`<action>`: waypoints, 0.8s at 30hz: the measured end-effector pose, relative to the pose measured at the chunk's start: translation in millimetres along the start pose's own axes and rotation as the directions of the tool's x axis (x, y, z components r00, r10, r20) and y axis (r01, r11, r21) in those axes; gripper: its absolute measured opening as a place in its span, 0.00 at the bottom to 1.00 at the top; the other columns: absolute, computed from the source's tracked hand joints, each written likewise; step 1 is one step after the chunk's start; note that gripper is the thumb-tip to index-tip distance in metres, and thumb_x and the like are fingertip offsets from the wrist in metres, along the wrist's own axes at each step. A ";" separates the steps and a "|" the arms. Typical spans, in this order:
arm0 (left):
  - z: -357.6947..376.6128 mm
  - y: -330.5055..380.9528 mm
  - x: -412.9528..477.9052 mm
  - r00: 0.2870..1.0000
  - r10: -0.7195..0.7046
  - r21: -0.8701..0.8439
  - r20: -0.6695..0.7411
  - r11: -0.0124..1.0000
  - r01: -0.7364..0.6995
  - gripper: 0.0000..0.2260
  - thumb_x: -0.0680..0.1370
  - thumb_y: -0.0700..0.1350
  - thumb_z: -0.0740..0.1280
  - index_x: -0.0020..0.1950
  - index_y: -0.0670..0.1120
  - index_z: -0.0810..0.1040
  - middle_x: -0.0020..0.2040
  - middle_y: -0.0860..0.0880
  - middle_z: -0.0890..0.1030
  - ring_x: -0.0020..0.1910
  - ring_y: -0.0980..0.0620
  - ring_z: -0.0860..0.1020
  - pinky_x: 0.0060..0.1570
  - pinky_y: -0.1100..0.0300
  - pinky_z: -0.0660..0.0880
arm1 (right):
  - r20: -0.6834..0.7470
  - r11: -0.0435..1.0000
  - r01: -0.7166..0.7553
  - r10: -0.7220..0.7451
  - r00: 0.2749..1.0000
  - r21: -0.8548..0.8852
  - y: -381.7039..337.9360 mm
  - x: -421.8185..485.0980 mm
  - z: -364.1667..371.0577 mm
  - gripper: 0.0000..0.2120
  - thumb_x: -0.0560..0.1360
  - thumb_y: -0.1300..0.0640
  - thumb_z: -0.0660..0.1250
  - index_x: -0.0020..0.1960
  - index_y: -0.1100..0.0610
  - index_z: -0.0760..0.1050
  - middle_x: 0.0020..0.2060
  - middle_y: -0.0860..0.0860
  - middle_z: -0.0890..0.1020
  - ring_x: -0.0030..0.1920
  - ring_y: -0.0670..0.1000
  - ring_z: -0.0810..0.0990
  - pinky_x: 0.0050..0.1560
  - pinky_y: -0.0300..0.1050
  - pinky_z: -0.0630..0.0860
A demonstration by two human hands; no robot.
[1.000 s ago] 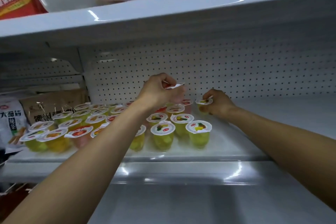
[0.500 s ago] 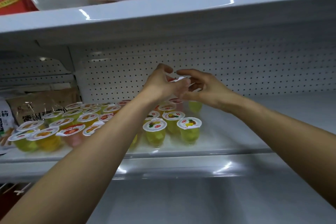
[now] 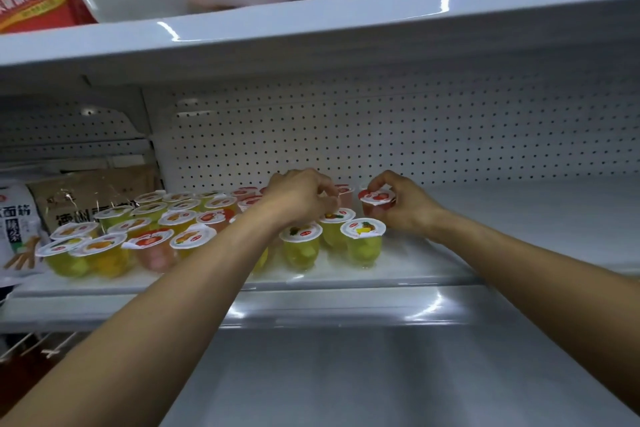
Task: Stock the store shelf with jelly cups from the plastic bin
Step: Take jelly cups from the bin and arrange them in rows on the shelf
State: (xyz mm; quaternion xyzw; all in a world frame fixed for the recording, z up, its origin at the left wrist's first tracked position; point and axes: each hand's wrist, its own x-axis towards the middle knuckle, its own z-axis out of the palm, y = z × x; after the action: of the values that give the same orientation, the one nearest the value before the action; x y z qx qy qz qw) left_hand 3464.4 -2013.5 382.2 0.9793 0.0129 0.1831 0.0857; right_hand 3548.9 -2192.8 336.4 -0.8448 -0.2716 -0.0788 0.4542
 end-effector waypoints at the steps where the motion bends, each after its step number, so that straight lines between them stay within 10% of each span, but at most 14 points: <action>1: 1.5 0.4 0.3 1.000 -0.003 0.009 0.011 1.000 0.002 0.11 0.78 0.57 0.66 0.58 0.58 0.81 0.58 0.54 0.80 0.60 0.50 0.75 0.68 0.51 0.64 | 0.009 1.000 0.001 0.000 1.000 -0.025 1.1 1.7 2.4 0.15 0.70 0.56 0.74 0.53 0.51 0.73 0.51 0.52 0.80 0.47 0.53 0.81 0.45 0.46 0.80; 12: 8.0 0.8 3.2 1.000 0.006 0.009 0.027 1.000 -0.006 0.11 0.79 0.56 0.64 0.58 0.57 0.81 0.57 0.55 0.81 0.59 0.51 0.76 0.66 0.51 0.64 | 0.034 0.997 -0.018 0.020 0.999 -0.069 0.2 4.1 7.4 0.16 0.70 0.52 0.75 0.54 0.51 0.72 0.53 0.51 0.80 0.45 0.48 0.78 0.38 0.35 0.73; 24: -11.4 22.9 -74.3 0.871 0.028 -0.229 -0.490 0.960 -0.161 0.10 0.76 0.52 0.70 0.56 0.54 0.81 0.47 0.56 0.81 0.44 0.55 0.79 0.53 0.51 0.77 | -0.244 0.935 0.199 -0.274 0.930 -0.294 -17.6 -63.0 -32.7 0.15 0.75 0.52 0.67 0.62 0.48 0.74 0.56 0.47 0.78 0.52 0.46 0.76 0.52 0.47 0.75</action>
State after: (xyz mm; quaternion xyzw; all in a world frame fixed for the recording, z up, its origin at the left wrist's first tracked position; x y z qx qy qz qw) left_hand 3390.8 -2038.4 370.2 0.8819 -0.0389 0.4253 0.1997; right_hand 3490.4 -2235.9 344.1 -0.8386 -0.2921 -0.2879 0.3586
